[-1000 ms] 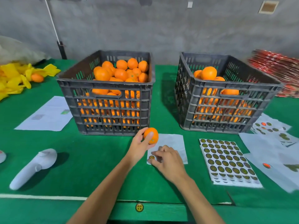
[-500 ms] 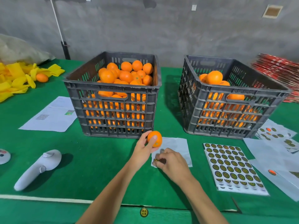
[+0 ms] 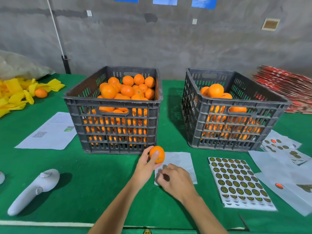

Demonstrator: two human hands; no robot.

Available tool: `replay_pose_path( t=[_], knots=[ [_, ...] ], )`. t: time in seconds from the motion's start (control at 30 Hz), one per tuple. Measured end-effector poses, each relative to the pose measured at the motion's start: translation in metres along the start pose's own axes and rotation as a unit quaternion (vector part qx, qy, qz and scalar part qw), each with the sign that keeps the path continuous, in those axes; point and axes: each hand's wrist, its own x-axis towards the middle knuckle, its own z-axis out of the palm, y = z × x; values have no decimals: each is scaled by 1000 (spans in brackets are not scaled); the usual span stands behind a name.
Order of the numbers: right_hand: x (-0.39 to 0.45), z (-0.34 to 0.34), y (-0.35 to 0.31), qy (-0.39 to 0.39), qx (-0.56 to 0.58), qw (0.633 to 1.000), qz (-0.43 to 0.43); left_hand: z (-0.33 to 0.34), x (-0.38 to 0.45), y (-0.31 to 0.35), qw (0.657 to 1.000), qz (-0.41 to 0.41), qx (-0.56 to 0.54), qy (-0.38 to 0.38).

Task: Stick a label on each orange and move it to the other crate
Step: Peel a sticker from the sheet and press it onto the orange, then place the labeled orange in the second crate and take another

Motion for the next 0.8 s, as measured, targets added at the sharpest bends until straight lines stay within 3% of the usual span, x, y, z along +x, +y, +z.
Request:
replay_pose_path(
  t=[0.13, 0.27, 0.37, 0.47, 0.6, 0.8],
  knots=[
    [-3, 3, 9, -5, 91, 995, 46, -1, 0, 2, 1000, -4, -5, -1],
    [2, -6, 12, 144, 245, 947, 148, 1, -2, 5, 1000, 11, 11, 1],
    [10, -20, 8, 248, 191, 942, 122, 4, -6, 12, 1000, 6, -4, -10],
    [17, -36, 3, 315, 90, 944, 31, 9, -11, 25, 998, 2, -50, -45],
    [18, -46, 6, 336, 25, 938, -76, 20, -10, 50, 988, 22, -122, -95],
    [20, -68, 0, 366, -25, 925, -95, 51, -8, 101, 983, 22, -150, -103]
  ],
)
